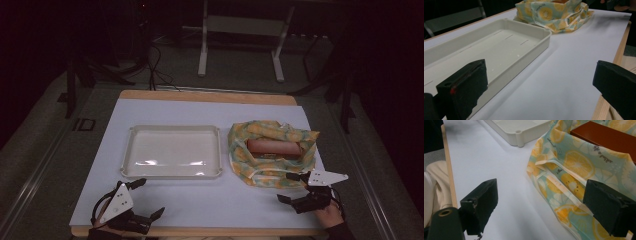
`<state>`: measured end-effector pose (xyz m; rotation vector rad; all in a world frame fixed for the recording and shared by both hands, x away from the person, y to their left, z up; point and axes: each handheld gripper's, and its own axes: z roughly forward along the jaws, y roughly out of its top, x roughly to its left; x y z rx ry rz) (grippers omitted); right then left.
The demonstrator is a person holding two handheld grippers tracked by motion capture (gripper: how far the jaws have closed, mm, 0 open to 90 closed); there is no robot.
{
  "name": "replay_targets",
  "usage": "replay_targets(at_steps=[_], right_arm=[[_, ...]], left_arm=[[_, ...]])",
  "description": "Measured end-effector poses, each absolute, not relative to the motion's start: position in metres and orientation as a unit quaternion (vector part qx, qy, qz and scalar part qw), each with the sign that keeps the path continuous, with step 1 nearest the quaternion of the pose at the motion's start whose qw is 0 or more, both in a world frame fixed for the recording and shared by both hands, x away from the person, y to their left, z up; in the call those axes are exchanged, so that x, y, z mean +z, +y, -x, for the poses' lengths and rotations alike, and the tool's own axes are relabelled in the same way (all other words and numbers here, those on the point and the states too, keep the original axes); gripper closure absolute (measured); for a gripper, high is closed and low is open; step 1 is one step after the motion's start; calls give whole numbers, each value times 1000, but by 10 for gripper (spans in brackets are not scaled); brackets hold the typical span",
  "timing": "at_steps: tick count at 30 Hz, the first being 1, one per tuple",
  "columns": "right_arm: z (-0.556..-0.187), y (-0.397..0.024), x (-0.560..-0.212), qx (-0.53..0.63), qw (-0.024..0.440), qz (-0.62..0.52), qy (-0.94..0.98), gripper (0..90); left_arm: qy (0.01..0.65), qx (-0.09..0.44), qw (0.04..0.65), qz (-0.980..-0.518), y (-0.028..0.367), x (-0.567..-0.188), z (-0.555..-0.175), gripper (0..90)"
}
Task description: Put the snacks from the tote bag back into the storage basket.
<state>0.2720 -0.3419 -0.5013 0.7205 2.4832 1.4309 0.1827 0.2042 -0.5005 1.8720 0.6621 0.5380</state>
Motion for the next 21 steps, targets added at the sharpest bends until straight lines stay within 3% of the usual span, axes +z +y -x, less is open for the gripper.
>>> replay_targets(at_steps=[9, 21], right_arm=[[-272, -343, -497, 464, 94, -229, 850, 131], [-268, -335, -487, 438, 94, -189, 874, 137]], left_arm=[[295, 236, 522, -765, 212, -500, -178, 0], [283, 226, 502, -786, 205, -500, -173, 0]])
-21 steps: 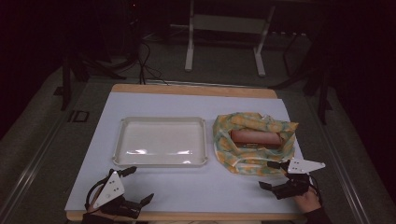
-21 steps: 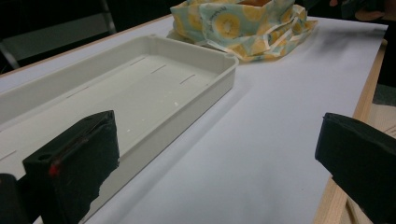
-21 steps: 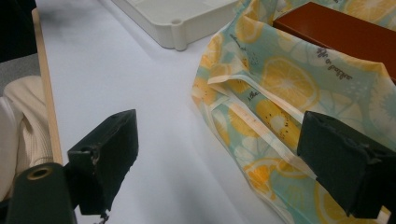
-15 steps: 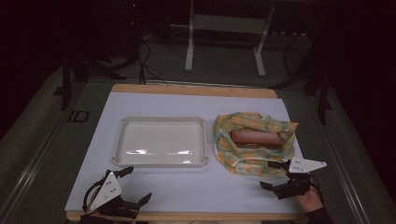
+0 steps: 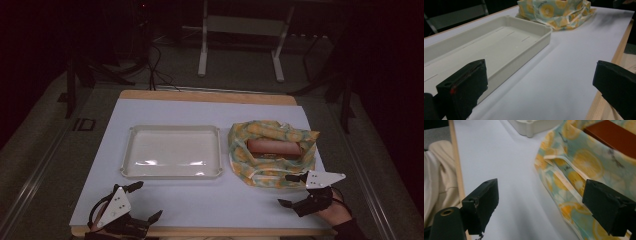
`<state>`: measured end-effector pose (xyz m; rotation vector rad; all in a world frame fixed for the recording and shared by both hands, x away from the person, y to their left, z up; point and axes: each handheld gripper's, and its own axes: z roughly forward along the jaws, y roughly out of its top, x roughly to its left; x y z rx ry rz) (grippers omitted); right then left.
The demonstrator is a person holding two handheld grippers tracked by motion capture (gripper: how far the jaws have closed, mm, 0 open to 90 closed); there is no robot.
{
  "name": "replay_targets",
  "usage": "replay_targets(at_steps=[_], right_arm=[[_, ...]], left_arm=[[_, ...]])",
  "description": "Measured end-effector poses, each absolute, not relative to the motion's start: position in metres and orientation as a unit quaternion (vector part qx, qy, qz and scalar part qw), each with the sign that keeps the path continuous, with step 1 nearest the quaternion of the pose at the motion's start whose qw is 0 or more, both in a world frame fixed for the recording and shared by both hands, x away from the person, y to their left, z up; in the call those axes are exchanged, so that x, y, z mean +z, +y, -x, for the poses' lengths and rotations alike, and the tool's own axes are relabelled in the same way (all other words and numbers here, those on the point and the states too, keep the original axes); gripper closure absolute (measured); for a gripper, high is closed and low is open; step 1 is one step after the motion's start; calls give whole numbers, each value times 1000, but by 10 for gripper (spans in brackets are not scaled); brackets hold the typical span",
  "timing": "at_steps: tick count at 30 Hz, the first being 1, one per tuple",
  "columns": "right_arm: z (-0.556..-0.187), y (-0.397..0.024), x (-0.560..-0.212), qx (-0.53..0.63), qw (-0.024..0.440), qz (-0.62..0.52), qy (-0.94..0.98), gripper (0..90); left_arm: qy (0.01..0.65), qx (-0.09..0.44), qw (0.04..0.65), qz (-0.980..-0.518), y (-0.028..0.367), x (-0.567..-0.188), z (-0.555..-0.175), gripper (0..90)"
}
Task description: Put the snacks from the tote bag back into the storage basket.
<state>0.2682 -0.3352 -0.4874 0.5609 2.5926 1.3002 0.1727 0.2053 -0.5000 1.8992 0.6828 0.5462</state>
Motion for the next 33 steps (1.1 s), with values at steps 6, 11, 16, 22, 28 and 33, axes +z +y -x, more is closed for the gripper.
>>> replay_targets(at_steps=[6, 11, 16, 22, 28, 33], right_arm=[[-270, -329, -473, 442, 96, -185, 873, 136], [-273, -326, -460, 445, 103, -166, 874, 136], [-277, -321, -449, 450, 109, -148, 874, 139], [-284, -318, -433, 454, 126, -132, 872, 146], [-294, -321, -420, 460, 143, -128, 867, 152], [-304, -323, -411, 458, 153, -128, 866, 167]], left_arm=[[275, 225, 502, -789, 201, -498, -168, 0], [272, 231, 501, -788, 200, -497, -164, 0], [270, 230, 503, -788, 199, -496, -163, 0], [272, 227, 505, -787, 200, -497, -165, 0], [269, 226, 506, -788, 200, -498, -166, 0], [268, 227, 505, -788, 200, -498, -166, 0]])
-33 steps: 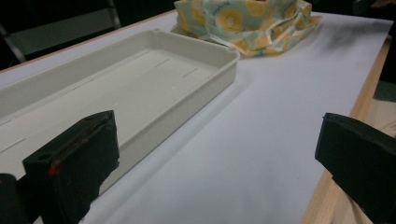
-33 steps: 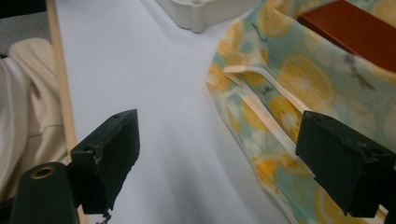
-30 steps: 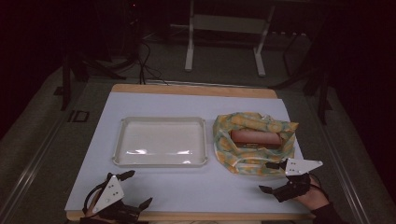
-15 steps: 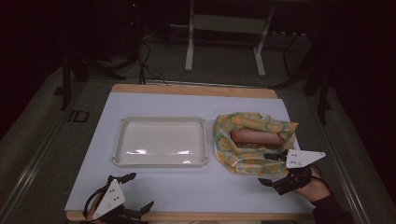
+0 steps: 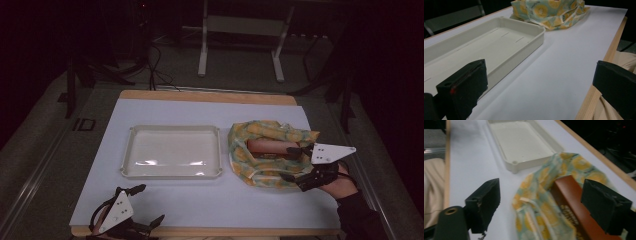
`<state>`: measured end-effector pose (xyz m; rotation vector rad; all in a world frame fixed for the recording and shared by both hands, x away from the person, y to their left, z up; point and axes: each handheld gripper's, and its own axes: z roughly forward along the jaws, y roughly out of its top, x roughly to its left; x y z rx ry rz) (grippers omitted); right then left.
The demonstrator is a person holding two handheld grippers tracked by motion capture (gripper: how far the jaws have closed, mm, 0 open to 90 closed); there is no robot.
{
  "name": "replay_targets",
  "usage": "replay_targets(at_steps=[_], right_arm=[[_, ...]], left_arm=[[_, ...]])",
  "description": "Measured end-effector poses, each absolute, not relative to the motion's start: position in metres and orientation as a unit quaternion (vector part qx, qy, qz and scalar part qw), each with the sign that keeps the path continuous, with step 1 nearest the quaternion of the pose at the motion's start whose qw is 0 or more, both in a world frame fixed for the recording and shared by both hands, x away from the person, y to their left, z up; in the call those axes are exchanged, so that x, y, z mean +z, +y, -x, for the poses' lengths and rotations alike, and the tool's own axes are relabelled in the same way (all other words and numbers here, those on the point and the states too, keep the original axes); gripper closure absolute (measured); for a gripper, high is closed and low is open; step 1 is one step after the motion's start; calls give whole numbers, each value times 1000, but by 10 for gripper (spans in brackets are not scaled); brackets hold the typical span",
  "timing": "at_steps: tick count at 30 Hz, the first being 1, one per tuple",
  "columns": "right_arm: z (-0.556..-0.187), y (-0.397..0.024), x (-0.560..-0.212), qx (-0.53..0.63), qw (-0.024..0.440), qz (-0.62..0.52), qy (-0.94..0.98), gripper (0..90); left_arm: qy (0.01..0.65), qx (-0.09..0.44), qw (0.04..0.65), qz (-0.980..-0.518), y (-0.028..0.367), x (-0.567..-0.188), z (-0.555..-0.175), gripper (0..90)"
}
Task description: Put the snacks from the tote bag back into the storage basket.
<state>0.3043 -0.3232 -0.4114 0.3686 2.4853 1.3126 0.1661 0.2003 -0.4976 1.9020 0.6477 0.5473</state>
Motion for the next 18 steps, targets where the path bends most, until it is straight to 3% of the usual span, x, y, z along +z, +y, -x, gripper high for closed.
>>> replay_targets(at_steps=[18], right_arm=[[-343, -339, -395, 449, 205, -163, 854, 168]], left_arm=[[270, 228, 503, -789, 200, -498, -168, 0]])
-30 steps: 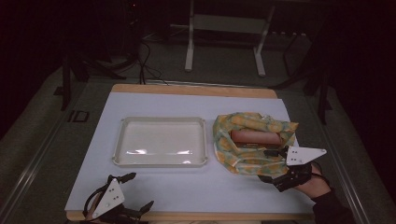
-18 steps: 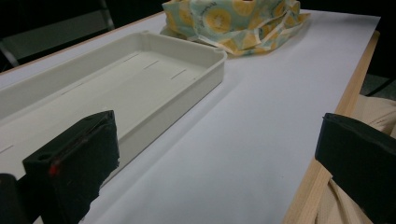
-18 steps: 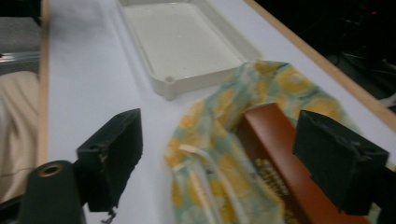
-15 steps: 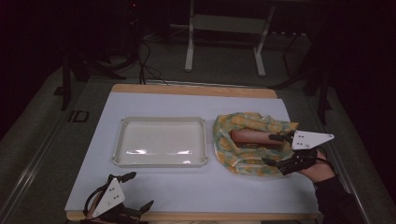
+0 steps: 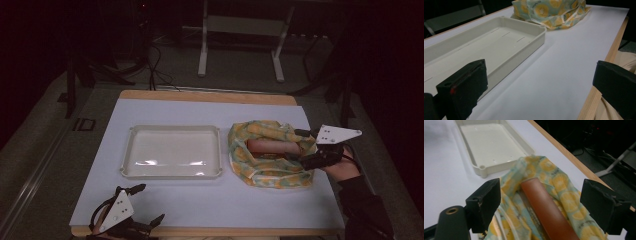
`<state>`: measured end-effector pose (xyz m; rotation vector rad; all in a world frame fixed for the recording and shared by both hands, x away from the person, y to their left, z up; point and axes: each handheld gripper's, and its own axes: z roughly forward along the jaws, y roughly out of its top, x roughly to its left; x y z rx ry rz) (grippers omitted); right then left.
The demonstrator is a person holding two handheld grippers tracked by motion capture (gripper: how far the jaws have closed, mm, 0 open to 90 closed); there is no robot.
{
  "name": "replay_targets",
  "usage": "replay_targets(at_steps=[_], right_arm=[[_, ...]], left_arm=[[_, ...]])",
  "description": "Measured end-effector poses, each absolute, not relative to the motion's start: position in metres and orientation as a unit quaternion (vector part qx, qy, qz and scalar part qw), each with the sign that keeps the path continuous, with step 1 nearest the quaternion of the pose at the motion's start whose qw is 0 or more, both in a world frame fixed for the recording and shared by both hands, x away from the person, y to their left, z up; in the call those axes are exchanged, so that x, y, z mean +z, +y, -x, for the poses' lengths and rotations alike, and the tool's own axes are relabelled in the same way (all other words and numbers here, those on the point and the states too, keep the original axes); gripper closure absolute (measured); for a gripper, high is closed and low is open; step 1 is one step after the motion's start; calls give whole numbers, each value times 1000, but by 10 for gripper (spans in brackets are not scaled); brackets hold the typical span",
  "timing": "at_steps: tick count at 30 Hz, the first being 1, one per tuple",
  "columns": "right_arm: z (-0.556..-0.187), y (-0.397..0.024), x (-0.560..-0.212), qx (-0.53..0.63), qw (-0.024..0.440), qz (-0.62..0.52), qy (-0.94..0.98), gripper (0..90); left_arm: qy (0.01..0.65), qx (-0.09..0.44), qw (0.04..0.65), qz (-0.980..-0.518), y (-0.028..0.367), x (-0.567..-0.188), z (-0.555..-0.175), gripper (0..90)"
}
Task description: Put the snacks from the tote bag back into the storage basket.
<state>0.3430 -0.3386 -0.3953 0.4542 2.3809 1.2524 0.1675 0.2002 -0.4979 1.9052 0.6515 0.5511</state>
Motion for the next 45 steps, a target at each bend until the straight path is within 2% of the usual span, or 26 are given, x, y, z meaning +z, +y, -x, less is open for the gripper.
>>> replay_targets(at_steps=[15, 17, 23, 36, 45], right_arm=[[-379, -347, -406, 413, 190, -189, 871, 170], [-382, -348, -409, 406, 188, -190, 874, 212], [-392, -350, -419, 393, 178, -191, 881, 227], [-409, -349, -449, 306, 169, -176, 920, 234], [-419, -349, -462, 260, 145, -168, 940, 228]], left_arm=[[266, 230, 502, -790, 199, -498, -167, 0], [266, 229, 501, -791, 199, -498, -167, 0], [267, 230, 501, -791, 199, -498, -167, 0], [269, 228, 504, -788, 200, -498, -168, 0], [270, 227, 505, -788, 200, -499, -169, 0]])
